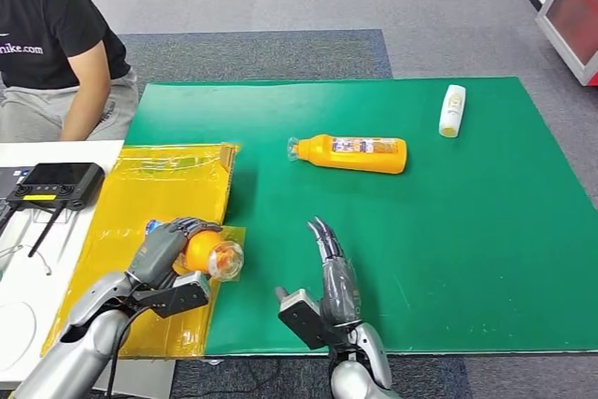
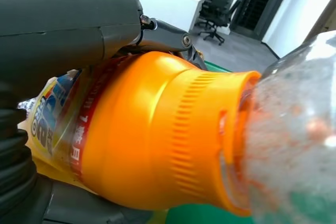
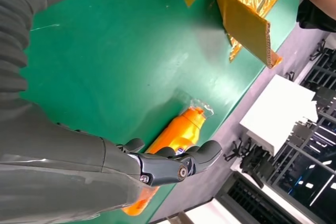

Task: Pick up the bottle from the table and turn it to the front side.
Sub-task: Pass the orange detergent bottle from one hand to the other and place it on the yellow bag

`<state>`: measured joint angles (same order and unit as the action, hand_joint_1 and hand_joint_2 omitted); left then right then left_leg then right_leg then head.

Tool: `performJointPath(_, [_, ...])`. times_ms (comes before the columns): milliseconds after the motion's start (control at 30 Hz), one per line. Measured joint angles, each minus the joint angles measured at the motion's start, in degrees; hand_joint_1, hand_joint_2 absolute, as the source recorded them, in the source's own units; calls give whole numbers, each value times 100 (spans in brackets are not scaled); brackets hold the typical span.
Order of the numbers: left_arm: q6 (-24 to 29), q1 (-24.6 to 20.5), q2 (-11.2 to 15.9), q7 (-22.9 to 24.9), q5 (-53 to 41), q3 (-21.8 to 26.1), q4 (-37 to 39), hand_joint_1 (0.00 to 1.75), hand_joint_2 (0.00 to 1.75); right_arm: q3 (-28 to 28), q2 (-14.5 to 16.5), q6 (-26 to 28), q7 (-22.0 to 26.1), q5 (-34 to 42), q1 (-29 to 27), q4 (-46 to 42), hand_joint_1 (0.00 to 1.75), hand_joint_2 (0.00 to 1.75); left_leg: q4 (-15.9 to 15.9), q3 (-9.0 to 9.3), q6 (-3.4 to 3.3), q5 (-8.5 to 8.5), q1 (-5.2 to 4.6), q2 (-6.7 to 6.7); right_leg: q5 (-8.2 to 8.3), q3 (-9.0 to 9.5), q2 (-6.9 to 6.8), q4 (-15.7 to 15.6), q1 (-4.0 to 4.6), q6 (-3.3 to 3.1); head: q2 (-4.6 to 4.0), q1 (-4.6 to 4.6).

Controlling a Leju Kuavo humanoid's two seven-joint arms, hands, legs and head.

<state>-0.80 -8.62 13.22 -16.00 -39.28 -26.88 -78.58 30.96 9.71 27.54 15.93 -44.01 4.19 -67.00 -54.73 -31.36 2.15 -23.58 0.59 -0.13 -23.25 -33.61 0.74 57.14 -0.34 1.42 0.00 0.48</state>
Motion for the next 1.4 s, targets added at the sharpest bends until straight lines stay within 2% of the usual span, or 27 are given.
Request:
performJointPath(233, [-42, -362, -170, 5, 256, -3, 391, 175, 175, 63, 30, -18, 20, 68, 83, 86, 0, 175, -1, -8, -3, -1, -4, -4, -3, -6, -6, -1, -4, 4, 0, 0])
performJointPath(400, [42, -731, -481, 149, 411, -2, 897, 171, 175, 157, 41, -69, 10, 155, 148, 115, 0, 175, -1, -15, -12, 4, -7, -11, 1, -7, -16, -1, -9, 11, 0, 0])
performJointPath(433, [54, -808, -539, 158, 432, -1, 1014, 162, 175, 178, 48, -76, 5, 171, 167, 126, 0, 175, -1, -15, -13, 5, -8, -11, 2, -6, -17, -1, -10, 12, 0, 0])
performJointPath(467, [64, -882, -596, 163, 446, 1, 1125, 127, 175, 197, 54, -80, 3, 186, 185, 136, 0, 175, -1, -15, -13, 7, -8, -12, 4, -6, -17, -1, -11, 14, 0, 0])
performJointPath(533, [65, -1022, -692, 164, 464, 5, 1341, 46, 175, 232, 68, -87, 1, 216, 218, 161, 0, 175, -2, -16, -14, 10, -9, -15, 7, -6, -19, -1, -12, 18, 0, 0])
performJointPath(567, [58, -1089, -733, 165, 474, 6, 1444, 13, 175, 247, 74, -91, 1, 227, 235, 174, 0, 175, -2, -16, -16, 12, -11, -16, 8, -6, -20, -1, -13, 19, 0, 0])
performJointPath(600, [46, -1152, -770, 165, 488, 5, 1549, 4, 175, 261, 81, -96, 2, 238, 253, 190, 0, 175, -2, -17, -16, 14, -12, -16, 8, -6, -20, -1, -14, 20, 0, 0])
performJointPath(933, [-25, -1287, -1052, 144, 492, -53, 2328, 0, 175, 327, 133, -125, 21, 292, 330, 340, 0, 175, -11, -71, -13, 25, -14, -11, 23, -71, -11, -1, -15, 23, 0, -1])
performJointPath(1133, [-9, -1343, -1074, -42, 370, -106, 2544, 0, 175, 358, 136, -118, 48, 357, 382, 416, 0, 175, -11, -99, -15, 26, -14, -11, 23, -94, -13, -1, -15, 25, 0, 0])
performJointPath(1400, [219, -1362, -1064, -56, 218, -168, 2594, 0, 175, 383, 137, -97, 43, 360, 382, 440, 0, 175, -12, -105, -17, 25, -14, -12, 24, -99, -13, -1, -15, 26, 0, 0])
